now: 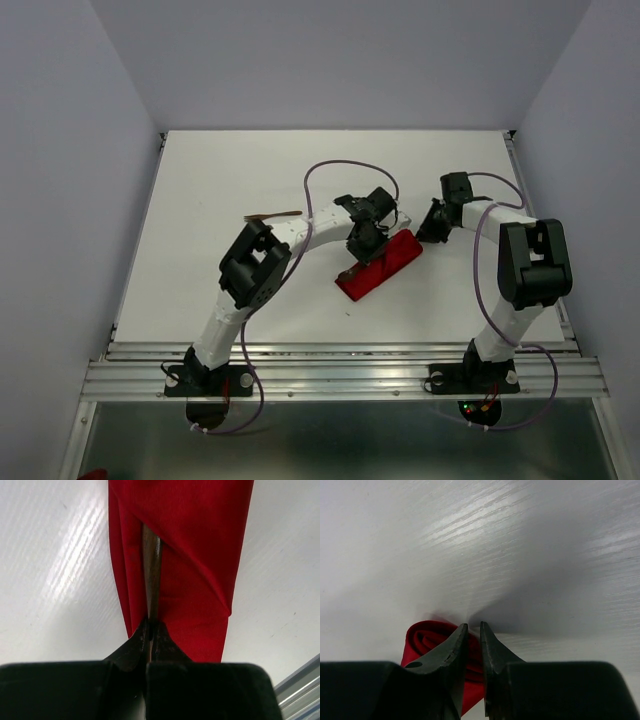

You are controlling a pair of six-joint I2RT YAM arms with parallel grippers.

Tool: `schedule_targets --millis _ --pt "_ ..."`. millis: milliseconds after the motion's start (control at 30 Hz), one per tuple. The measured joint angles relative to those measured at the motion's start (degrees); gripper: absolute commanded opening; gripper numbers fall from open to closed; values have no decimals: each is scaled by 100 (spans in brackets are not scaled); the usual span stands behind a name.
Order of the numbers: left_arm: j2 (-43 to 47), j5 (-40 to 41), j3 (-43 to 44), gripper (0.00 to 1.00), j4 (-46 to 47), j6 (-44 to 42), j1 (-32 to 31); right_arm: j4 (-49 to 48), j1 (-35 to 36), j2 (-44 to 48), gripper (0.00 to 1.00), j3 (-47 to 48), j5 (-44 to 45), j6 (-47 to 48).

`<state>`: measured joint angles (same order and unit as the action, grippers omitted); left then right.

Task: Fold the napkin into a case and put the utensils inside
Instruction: Stuff the spoon into the folded napkin.

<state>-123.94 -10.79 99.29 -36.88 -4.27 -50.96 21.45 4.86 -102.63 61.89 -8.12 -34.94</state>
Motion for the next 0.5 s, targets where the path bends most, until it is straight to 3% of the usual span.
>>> schedule_targets --millis 500 --pt "-745 -280 1084 0 -74 46 0 0 103 -7 22 0 -72 28"
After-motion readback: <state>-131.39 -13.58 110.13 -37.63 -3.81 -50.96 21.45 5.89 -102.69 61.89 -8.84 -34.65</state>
